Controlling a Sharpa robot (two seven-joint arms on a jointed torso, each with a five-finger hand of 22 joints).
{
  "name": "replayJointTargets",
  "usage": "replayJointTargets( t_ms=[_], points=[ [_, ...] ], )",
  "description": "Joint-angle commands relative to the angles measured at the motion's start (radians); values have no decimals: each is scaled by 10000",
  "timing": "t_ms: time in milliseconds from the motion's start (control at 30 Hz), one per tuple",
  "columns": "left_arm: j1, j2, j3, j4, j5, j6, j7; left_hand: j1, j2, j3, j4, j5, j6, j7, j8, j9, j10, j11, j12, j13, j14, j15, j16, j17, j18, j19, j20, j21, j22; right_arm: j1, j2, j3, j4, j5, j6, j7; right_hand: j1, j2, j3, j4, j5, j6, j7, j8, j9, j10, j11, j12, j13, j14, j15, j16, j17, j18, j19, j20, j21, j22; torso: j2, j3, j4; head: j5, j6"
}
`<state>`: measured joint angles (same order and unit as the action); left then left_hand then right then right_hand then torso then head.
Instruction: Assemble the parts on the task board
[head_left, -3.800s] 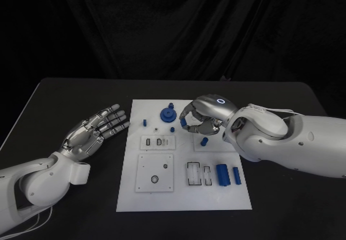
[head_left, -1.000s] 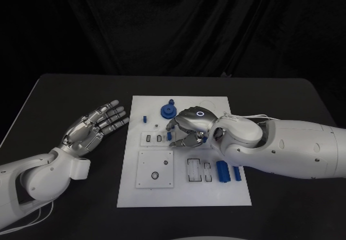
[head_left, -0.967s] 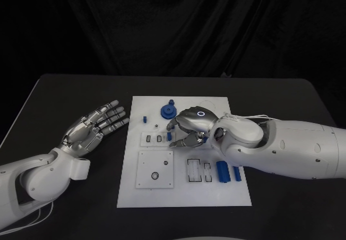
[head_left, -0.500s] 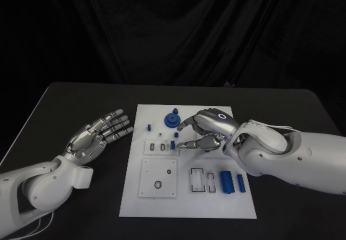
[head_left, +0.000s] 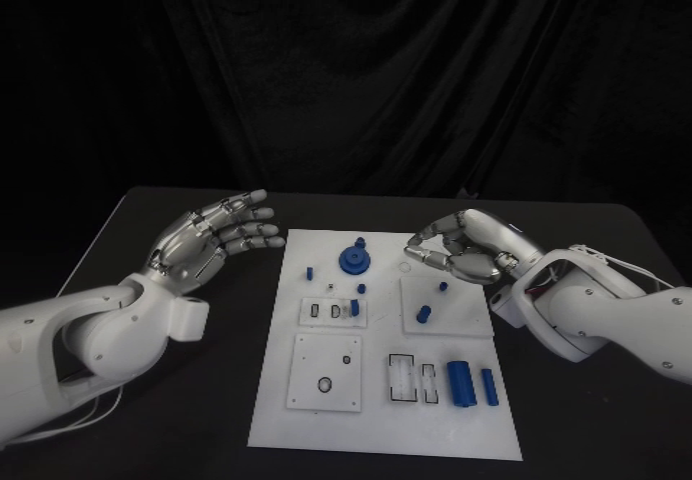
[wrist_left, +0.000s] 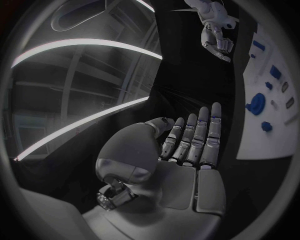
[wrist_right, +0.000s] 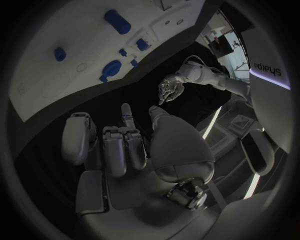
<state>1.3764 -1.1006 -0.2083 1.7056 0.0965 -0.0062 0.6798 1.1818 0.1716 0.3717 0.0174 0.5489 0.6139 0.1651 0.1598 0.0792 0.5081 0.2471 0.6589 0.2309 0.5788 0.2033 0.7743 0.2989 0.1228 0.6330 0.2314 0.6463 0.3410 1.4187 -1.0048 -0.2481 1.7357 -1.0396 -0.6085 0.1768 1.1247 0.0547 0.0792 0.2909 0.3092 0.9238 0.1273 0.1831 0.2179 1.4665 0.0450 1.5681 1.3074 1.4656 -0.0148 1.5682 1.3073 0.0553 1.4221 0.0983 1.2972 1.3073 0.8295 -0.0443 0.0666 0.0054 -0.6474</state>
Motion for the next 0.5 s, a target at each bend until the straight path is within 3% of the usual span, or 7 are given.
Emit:
replayJointTargets(
  t_ms=[33,200,300,367,400,467,500],
  points=[
    [340,248,-14,-121,-864,-1017,258,-250,-128,339,52,19,441,129,-27,-26,488,-181,543,440,-205,-227,1876,1099,-169,-580,-204,2024,1376,-93,-213,-1,-96,3188,536,1070,92,164,81,-15,674,138,-70,218,29,938,30,-23,2539,1052,18,26,2635,128,-106,-13,-61,1745,-264,88,-12,48,-65],
    [618,725,-25,-282,-1495,-1461,-258,-355,-249,853,139,108,1643,327,320,101,2244,-1076,2055,1583,1467,-1101,3976,2128,523,-21,-331,4432,2747,-376,-470,-3,-331,4072,690,1357,363,146,-110,-9,1398,78,-147,744,225,1043,-50,27,2634,1052,-58,26,2635,42,112,-83,328,1860,-351,133,-26,164,0],
    [696,1062,-27,-494,-2434,-1762,-447,-435,-405,1094,310,134,2119,226,387,110,2803,-1287,2997,2423,2728,-1304,5013,3247,612,360,-433,5240,3153,-618,-538,-4,-490,4310,742,1542,423,165,-169,-6,1457,14,-164,927,300,1043,-70,27,2634,1052,-80,26,2635,19,175,-105,432,1889,-581,188,-83,417,-159],
    [723,1263,-28,-649,-3282,-2024,-600,-494,-495,1212,533,-71,2358,127,369,89,3529,-1400,4278,4074,4527,-1424,6053,5566,603,561,-551,5726,3394,-782,-542,-4,-581,4394,780,1627,481,184,-209,-9,1523,-57,-177,1068,359,1043,-84,27,2634,1052,-93,26,2635,8,208,-120,487,1903,-654,213,-93,621,-228],
    [733,1369,-29,-733,-3737,-2166,-736,-654,-585,968,855,-538,2426,26,371,87,5180,-1470,5578,6170,5834,-1493,6648,7122,596,849,-573,5945,3543,-875,-531,-4,-630,4426,815,1670,520,185,-224,-13,1556,-93,-181,1132,384,1043,-89,27,2634,1052,-98,26,2635,6,216,-126,501,1906,-708,232,-90,671,-282],
    [746,1554,-30,-881,-4454,-2406,-1061,-574,-666,697,1217,-1349,2662,-54,435,134,7284,-1637,7174,9041,7717,-1639,7414,9560,266,2855,-765,6924,5329,-1036,-494,-4,-717,4467,891,1774,563,187,-237,-17,1581,-134,-183,1191,408,1043,-92,27,2634,1052,-102,26,2635,2,227,-131,521,1911,-808,307,-178,760,-374],
    [750,1632,-30,-948,-4758,-2493,-1213,-513,-667,665,1307,-1403,2707,-90,446,154,7410,-1635,7294,9307,7861,-1656,7470,9781,260,2940,-805,6978,5388,-1105,-474,-4,-753,4480,915,1822,601,194,-247,-18,1598,-180,-182,1237,426,1043,-94,27,2634,1052,-105,26,2635,0,232,-135,528,1912,-834,329,-198,776,-392]
  ],
)
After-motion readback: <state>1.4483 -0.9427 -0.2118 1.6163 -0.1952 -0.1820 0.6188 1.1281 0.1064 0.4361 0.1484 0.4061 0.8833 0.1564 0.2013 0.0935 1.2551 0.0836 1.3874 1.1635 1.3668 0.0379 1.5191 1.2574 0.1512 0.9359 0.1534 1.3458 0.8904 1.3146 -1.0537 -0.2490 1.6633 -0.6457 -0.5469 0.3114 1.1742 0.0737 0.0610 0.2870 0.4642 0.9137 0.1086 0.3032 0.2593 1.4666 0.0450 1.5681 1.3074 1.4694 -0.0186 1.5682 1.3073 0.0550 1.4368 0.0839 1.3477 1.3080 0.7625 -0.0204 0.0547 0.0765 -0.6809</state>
